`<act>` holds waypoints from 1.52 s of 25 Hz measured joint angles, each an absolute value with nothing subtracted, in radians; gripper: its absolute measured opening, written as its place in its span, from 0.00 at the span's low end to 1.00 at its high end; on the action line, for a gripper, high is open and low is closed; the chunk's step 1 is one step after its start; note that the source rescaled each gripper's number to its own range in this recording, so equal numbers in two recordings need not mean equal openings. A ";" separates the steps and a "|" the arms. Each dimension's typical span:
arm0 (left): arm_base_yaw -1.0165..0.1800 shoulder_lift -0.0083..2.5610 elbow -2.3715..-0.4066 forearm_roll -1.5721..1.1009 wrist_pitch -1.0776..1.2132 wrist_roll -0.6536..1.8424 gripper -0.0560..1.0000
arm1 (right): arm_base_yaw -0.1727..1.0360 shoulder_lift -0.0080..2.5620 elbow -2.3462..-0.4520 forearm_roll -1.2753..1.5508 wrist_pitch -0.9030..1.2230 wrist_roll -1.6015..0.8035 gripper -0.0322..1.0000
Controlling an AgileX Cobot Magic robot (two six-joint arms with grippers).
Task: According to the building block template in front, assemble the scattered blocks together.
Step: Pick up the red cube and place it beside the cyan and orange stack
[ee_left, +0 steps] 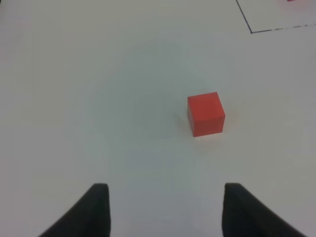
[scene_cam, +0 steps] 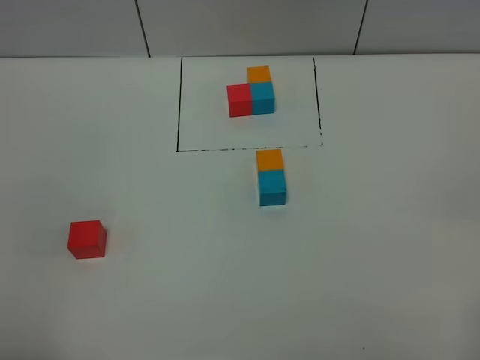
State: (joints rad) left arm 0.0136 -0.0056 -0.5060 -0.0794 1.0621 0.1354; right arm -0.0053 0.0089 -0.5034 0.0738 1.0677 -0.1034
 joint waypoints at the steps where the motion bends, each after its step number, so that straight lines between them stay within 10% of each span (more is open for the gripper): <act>1: 0.014 -0.006 -0.506 -0.079 1.062 0.135 0.19 | -0.005 0.009 -0.503 0.073 1.068 -0.103 0.72; 38: -0.015 -0.006 -0.506 -0.079 1.062 0.136 0.19 | -0.005 0.009 -0.503 0.022 1.068 -0.051 0.89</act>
